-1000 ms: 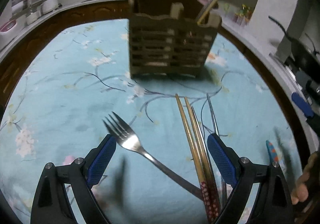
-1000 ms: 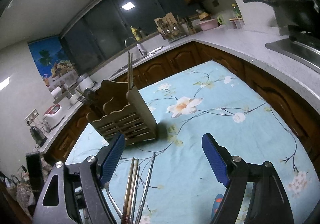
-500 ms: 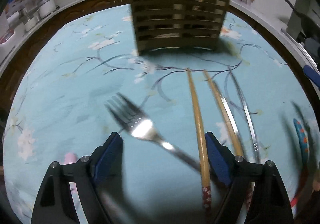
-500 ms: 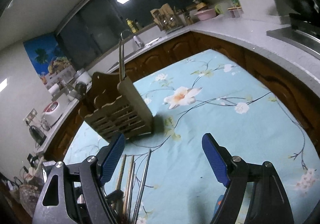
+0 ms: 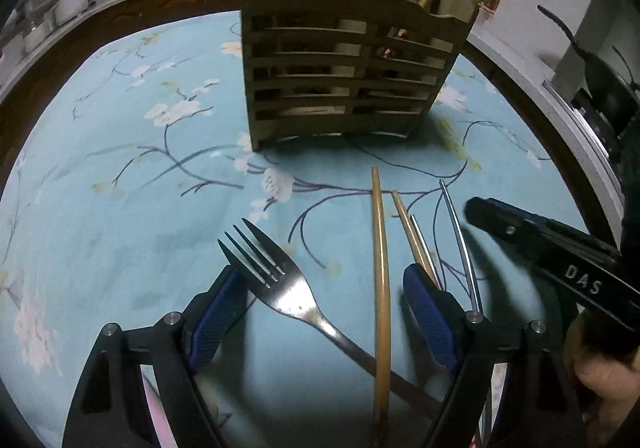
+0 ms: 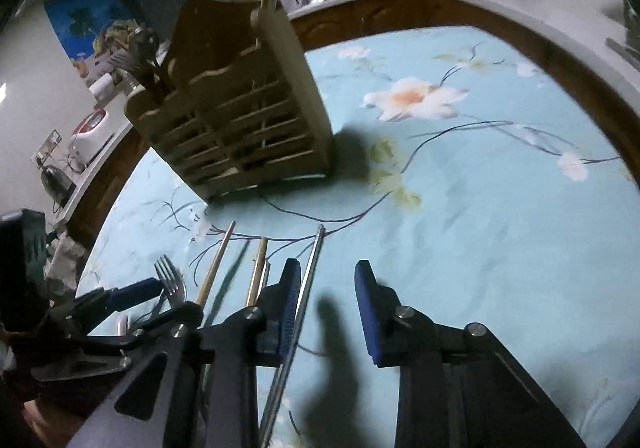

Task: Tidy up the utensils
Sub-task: 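Close the left tool on a wooden chopstick while the right tool grasps a metal chopstick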

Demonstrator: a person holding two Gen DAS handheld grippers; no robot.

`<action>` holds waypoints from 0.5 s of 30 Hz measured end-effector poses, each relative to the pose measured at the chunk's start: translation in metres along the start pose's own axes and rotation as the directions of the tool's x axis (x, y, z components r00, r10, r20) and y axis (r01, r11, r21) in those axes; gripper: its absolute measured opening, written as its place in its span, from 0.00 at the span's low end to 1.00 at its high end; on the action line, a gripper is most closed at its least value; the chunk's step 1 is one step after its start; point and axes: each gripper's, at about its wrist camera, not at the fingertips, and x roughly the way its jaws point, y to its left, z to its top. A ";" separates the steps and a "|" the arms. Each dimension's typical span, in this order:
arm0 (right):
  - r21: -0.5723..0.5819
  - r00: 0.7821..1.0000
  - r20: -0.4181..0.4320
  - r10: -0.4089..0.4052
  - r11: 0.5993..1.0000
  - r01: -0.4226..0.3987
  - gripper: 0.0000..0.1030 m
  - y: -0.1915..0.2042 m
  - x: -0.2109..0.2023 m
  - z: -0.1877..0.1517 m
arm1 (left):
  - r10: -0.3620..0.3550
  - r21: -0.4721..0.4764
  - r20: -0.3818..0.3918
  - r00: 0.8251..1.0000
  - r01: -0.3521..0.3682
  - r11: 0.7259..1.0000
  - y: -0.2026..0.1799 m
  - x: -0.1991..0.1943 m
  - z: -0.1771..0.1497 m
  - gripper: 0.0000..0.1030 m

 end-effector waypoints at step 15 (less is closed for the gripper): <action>-0.115 0.995 -0.088 -0.051 0.993 0.041 0.07 0.006 0.026 0.013 | -0.026 0.000 -0.027 0.999 0.026 1.000 0.007 0.007 0.006 0.77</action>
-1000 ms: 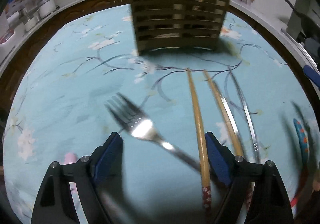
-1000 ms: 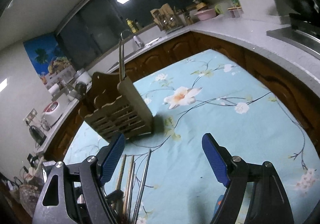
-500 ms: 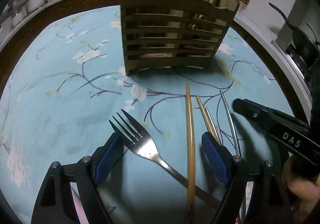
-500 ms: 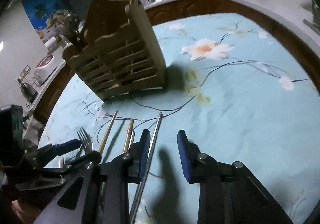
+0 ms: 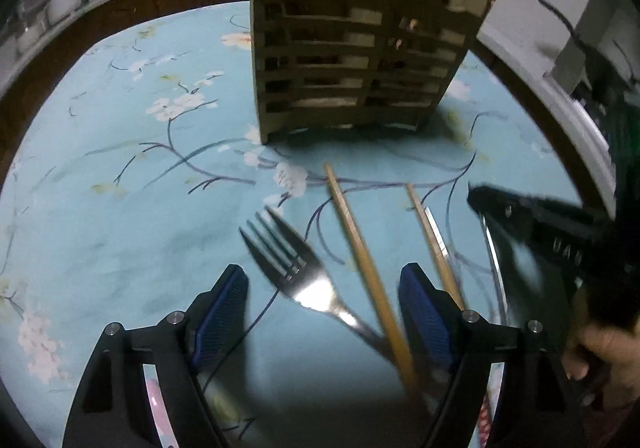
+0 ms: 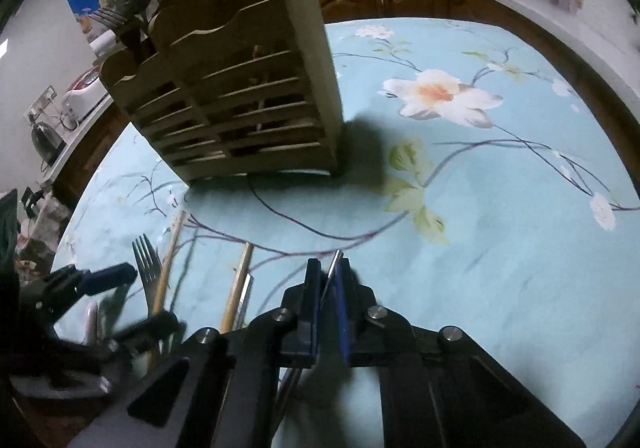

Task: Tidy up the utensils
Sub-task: 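Close the left tool on a wooden chopstick while the right tool grasps a metal chopstick, then lift both chopsticks and carry them over the wooden holder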

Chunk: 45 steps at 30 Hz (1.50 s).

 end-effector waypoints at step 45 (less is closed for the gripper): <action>0.094 0.995 0.052 0.089 0.991 -0.094 0.06 -0.025 -0.024 0.003 | -0.065 0.046 0.039 0.997 0.063 0.997 -0.003 0.002 0.042 0.03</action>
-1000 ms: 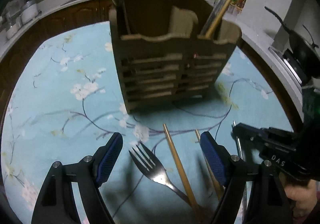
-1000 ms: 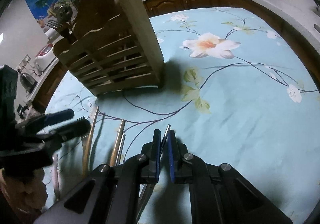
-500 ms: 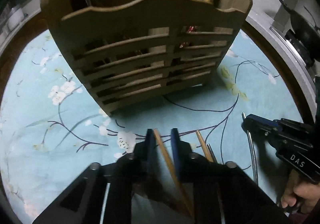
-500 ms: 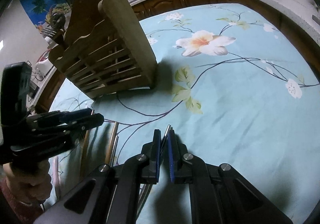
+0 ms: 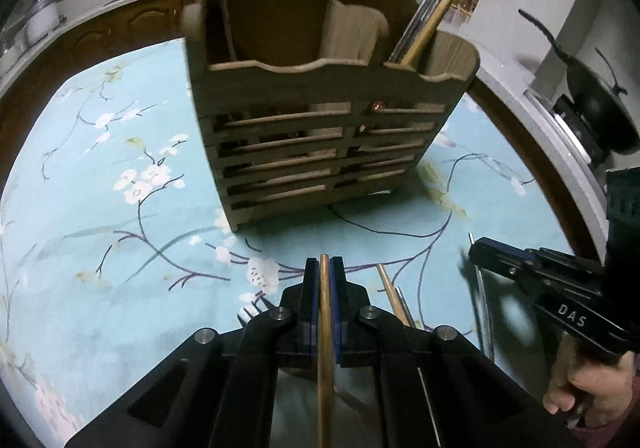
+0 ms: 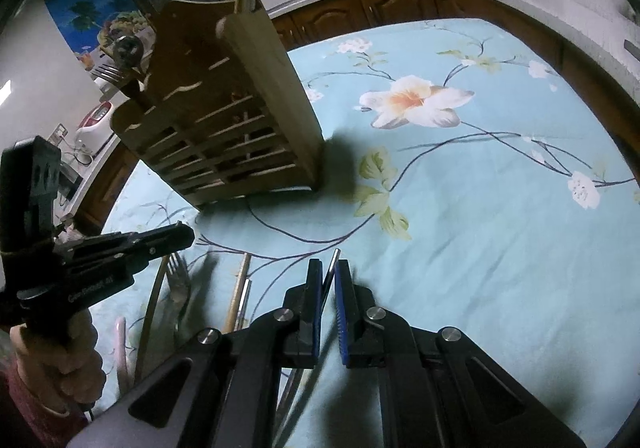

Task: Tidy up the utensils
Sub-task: 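Lift both chopsticks and carry them over the wooden holder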

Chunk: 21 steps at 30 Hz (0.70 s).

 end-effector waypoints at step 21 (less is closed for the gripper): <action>-0.054 0.995 0.092 0.030 0.998 -0.025 0.04 0.035 -0.043 0.002 | -0.035 -0.036 0.146 0.989 0.041 0.999 0.011 -0.110 -0.039 0.04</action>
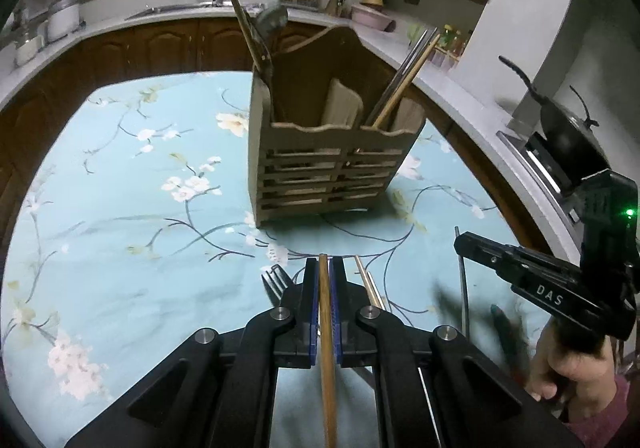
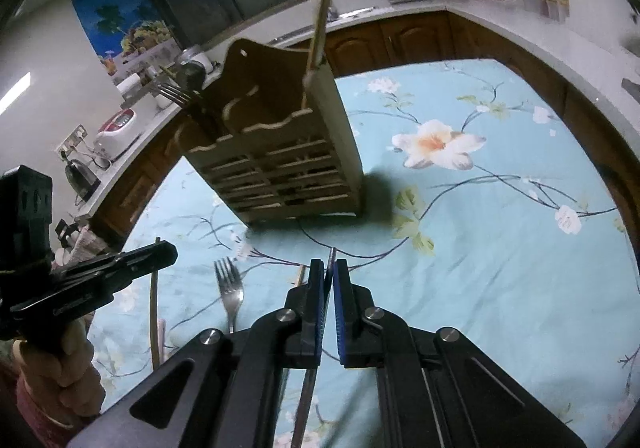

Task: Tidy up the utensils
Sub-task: 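Lift both chopsticks and carry them over the wooden holder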

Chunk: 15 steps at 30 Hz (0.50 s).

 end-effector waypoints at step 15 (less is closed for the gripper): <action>-0.042 0.998 0.055 0.013 0.999 -0.010 0.04 0.026 -0.035 -0.002 | 0.002 0.008 0.060 0.998 -0.002 1.000 0.005 -0.072 -0.023 0.04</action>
